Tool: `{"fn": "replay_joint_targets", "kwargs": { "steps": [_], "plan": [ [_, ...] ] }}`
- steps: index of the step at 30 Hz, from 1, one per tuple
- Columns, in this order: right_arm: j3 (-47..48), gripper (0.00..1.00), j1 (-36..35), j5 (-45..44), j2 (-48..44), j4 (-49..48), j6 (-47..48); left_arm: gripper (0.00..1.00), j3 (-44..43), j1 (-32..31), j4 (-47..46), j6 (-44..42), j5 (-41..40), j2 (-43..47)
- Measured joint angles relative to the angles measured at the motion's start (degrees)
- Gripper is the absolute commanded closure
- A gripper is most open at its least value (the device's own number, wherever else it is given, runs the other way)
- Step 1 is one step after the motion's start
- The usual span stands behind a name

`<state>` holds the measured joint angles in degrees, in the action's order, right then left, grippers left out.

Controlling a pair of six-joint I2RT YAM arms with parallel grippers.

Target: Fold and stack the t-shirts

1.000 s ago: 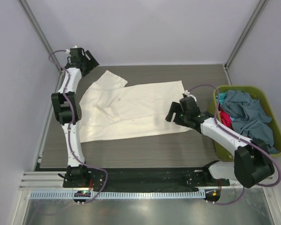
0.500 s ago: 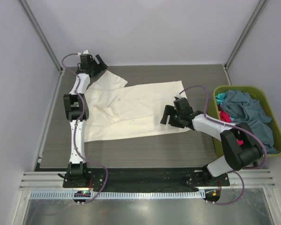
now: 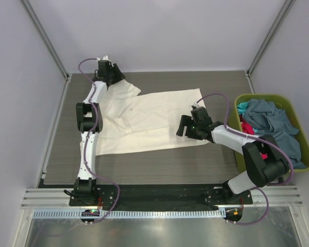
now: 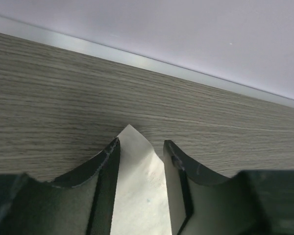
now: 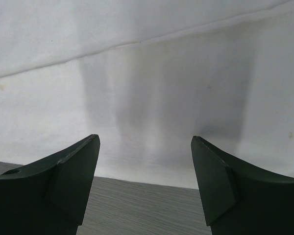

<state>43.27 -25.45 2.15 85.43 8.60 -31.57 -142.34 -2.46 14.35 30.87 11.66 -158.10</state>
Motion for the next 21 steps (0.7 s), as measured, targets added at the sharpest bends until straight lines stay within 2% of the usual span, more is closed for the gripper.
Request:
{"fn": "replay_joint_targets", "kwargs": {
  "steps": [2, 5, 6, 12, 19, 20, 21],
  "plan": [
    [0.0, 0.18, 0.0, -0.1, 0.0, 0.0, 0.0, 0.71, 0.1, 0.1, 0.0, -0.2, 0.2, 0.0],
    [0.5, 0.19, 0.0, -0.5, 0.0, 0.6, 0.1, 0.98, 0.1, 0.3, 0.0, -0.2, 0.5, 0.0],
    [1.0, 0.19, 0.0, -0.5, 0.0, 1.0, 0.3, 1.00, 0.1, 0.3, 0.0, -0.2, 0.6, 0.0],
    [12.5, 0.19, 0.5, -3.8, 2.6, 5.3, 1.4, 1.00, 2.3, 0.6, -1.9, -0.2, 1.2, 0.0],
    [39.5, 0.21, 6.6, -8.6, 18.6, 10.0, 2.3, 1.00, 8.0, 1.4, -8.7, 1.8, 3.5, 1.3],
    [43.9, 0.21, 7.2, -9.8, 22.0, 10.6, 2.6, 0.96, 8.4, 1.5, -9.2, 1.9, 3.5, 1.4],
    [48.2, 0.21, 8.8, -10.8, 25.5, 11.6, 3.0, 0.82, 9.0, 1.5, -9.7, 1.9, 3.6, 1.7]
  ]
}}
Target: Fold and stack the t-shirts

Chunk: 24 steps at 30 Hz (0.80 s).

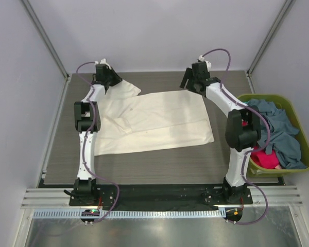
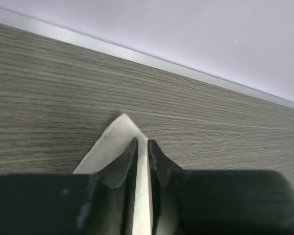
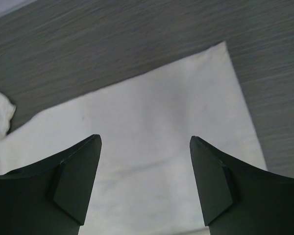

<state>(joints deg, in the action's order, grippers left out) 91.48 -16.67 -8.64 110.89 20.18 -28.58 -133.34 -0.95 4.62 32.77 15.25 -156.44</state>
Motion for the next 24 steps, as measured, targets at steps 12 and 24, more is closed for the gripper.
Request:
{"fn": "replay_joint_targets", "kwargs": {
  "steps": [12, 24],
  "plan": [
    [23.5, 0.18, 4.4, -5.7, 21.5, 12.6, 5.4, 0.00, 3.1, -0.1, 0.1, -3.3, -3.4, 4.3],
    [25.2, 0.17, 4.4, -4.4, 22.3, 13.9, 6.4, 0.00, -10.0, -1.9, 11.9, -15.4, -14.5, 1.6]
  ]
}}
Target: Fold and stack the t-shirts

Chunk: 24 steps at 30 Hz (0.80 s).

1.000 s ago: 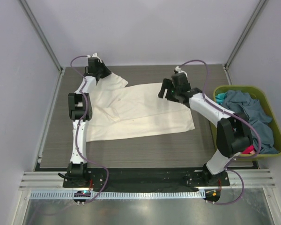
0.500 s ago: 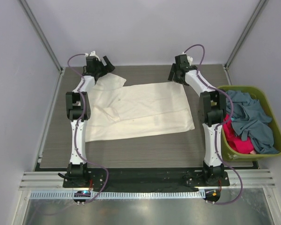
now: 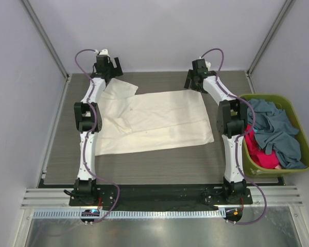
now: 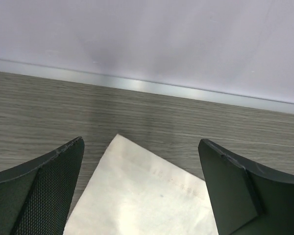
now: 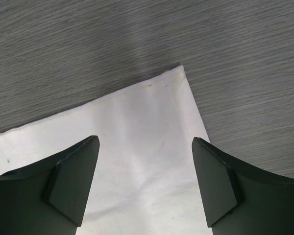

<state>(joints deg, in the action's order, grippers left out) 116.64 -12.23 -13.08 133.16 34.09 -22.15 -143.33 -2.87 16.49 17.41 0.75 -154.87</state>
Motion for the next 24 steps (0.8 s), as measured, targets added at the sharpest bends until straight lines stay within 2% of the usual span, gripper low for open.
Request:
{"fn": "replay_joint_targets", "kwargs": {
  "steps": [4, 7, 16, 19, 20, 24],
  "plan": [
    [-0.6, 0.17, 0.0, 0.7, 0.0, 0.0, 0.0, 0.00, 1.1, -1.4, 1.6, -2.8, -3.7, -0.2],
    [-1.3, 0.17, 0.0, 1.1, 0.0, 0.0, 0.0, 0.00, -2.9, -2.4, 6.2, -3.5, -5.0, -3.0],
    [-4.2, 0.17, 0.4, 3.9, -0.1, -0.4, -0.4, 0.16, -7.1, -2.9, 12.3, -3.3, -5.8, -4.7],
    [-6.1, 0.17, 0.5, 5.4, -0.2, -0.7, -0.8, 0.40, -7.5, -2.4, 14.0, -1.4, -4.5, -4.7],
    [-6.8, 0.17, 0.5, 5.9, -0.3, -0.9, -0.9, 0.54, -7.5, -2.1, 14.1, -0.5, -3.4, -4.7],
    [-9.1, 0.18, 0.5, 6.8, -1.4, -2.1, -1.2, 0.80, -7.5, -0.4, 14.5, 3.0, 0.2, -4.7]
  ]
}}
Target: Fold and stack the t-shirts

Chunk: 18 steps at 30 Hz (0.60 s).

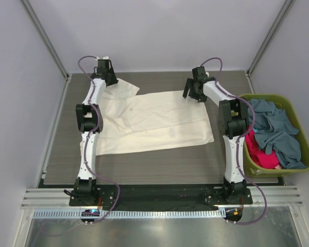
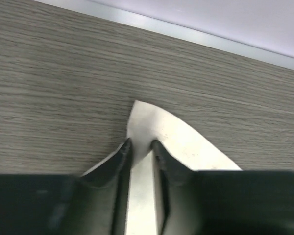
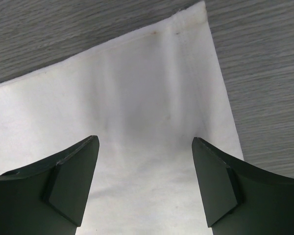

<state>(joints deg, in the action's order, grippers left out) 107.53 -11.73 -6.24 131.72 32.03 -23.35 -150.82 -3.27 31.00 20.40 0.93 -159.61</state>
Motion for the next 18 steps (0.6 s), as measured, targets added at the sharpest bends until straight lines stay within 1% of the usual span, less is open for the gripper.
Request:
{"fn": "replay_joint_targets", "kwargs": {
  "steps": [1, 4, 8, 15, 18],
  "plan": [
    [-0.4, 0.18, 0.1, 0.1, -0.3, -0.3, -0.2, 0.89, 0.1, 0.4, 0.2, 0.5, 0.8, 0.0],
    [-0.6, 0.19, 0.4, 0.8, -0.5, -0.5, -0.6, 1.00, 1.2, 1.3, -0.6, 1.7, 2.5, 0.2],
    [0.8, 0.22, 1.8, 1.7, -0.4, -0.3, -0.8, 1.00, 5.4, 1.6, -3.6, 2.4, 3.8, 2.0],
    [10.3, 0.25, 4.6, 0.9, 2.3, -1.1, -0.8, 1.00, 8.5, 1.6, -6.6, 3.7, 4.7, 3.2],
    [13.9, 0.26, 4.9, 0.0, 5.3, -1.2, -0.8, 1.00, 10.5, 1.7, -8.3, 3.8, 4.8, 4.0]
  ]
}}
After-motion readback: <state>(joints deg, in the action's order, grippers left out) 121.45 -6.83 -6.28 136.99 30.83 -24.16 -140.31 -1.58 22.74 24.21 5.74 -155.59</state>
